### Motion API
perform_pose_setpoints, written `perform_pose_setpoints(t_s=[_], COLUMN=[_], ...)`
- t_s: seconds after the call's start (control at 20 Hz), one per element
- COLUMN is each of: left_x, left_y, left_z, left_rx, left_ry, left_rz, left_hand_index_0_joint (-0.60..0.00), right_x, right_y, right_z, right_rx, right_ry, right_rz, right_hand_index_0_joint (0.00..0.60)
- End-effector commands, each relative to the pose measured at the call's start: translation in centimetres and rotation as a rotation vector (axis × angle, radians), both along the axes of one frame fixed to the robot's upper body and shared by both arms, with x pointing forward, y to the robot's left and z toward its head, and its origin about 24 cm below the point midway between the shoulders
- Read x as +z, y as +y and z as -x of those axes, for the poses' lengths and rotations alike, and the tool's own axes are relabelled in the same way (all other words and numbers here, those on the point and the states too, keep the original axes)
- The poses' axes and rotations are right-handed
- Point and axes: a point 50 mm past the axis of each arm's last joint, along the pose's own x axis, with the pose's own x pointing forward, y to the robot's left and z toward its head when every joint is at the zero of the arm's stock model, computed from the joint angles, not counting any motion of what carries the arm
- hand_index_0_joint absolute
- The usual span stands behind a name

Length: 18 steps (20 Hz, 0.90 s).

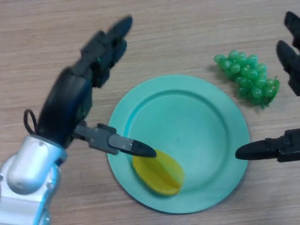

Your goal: Pick up the yellow starfruit and place it on the plate

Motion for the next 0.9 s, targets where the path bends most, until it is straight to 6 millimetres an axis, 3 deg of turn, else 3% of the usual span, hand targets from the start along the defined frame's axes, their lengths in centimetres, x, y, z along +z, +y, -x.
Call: perform_pose_setpoints(t_s=[0.05, 0.4, 0.9], left_x=[2.4, 1.8, 2.2], left_y=[2.3, 6.6, 7.0], left_z=[0.5, 1.0, 1.6], left_rx=[0.088, 0.189, 0.352], left_ry=[-0.186, -0.119, -0.21], left_rz=[0.038, 0.195, 0.099], left_hand_index_0_joint=[0.0, 0.0, 0.0], right_x=[2.8, 2.6, 2.8], right_y=[0.0, 0.3, 0.7], right_z=[0.9, 0.6, 0.2], right_rx=[-0.007, 0.016, 0.058], right_ry=[-0.196, -0.207, -0.221], right_rz=[0.03, -0.063, -0.076], right_hand_index_0_joint=[0.0, 0.0, 0.0])
